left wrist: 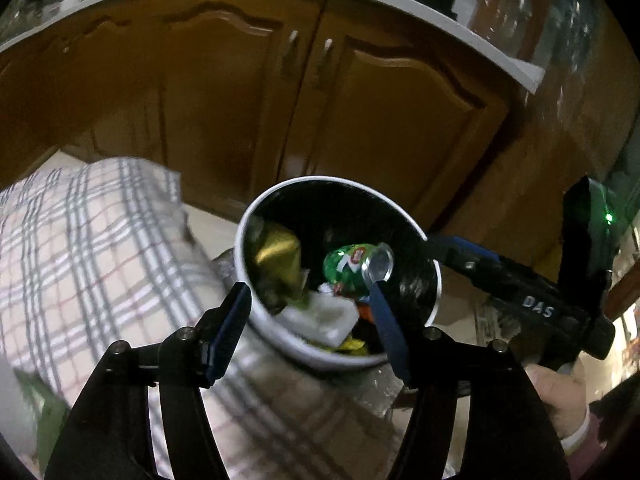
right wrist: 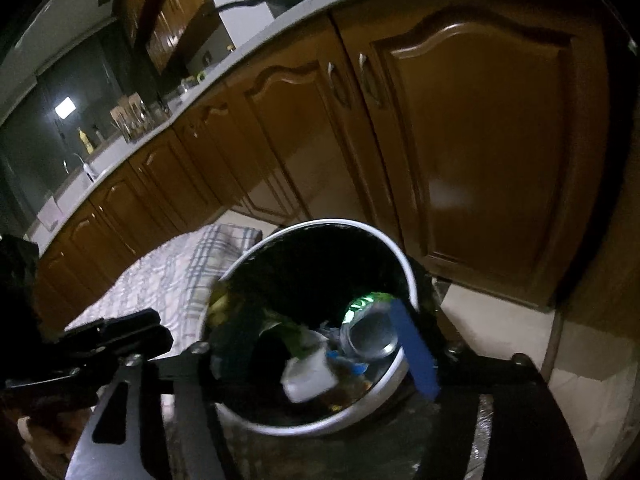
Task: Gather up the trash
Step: 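Move both open tools from the bin back over the table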
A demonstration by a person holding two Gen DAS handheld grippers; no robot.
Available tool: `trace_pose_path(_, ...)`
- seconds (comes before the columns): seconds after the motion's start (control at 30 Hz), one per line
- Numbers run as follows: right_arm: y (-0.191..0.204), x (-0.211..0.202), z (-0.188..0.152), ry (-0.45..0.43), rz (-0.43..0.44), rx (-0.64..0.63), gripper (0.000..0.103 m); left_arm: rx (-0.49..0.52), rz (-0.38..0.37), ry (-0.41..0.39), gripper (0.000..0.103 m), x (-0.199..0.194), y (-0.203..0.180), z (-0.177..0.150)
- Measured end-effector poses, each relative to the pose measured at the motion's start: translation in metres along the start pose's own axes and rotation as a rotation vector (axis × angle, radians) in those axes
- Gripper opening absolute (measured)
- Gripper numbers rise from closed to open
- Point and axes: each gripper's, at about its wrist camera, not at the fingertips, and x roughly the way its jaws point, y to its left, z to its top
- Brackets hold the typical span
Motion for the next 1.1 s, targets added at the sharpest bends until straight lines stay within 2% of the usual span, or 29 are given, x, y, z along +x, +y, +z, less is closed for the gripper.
trace_pose_path(0.13, 0.011, -0.008, -0.009, -0.012, 0.033, 0.008, 0.085, -0.045, 0.009, -0.014, 0.063, -0.019, 0.015, -0.016)
trace_pose_path(0.4, 0.045, -0.024, -0.03, -0.02, 0.093, 0.006, 0.09, -0.123, 0.047, -0.042, 0.063, -0.058, 0.047, -0.047)
trace_pose_path(0.6, 0.066, -0.026, -0.046, -0.005, 0.132, 0.006, 0.09, -0.184, 0.069, -0.055, 0.063, -0.081, 0.07, -0.072)
trace_pose_path(0.8, 0.088, -0.02, -0.058, 0.028, 0.157, -0.01, 0.09, -0.227, 0.086, -0.067, 0.063, -0.093, 0.089, -0.082)
trace_pose_path(1.1, 0.111, -0.017, -0.068, 0.055, 0.18, -0.024, 0.09, -0.287, 0.187, -0.113, 0.063, -0.118, 0.137, -0.089)
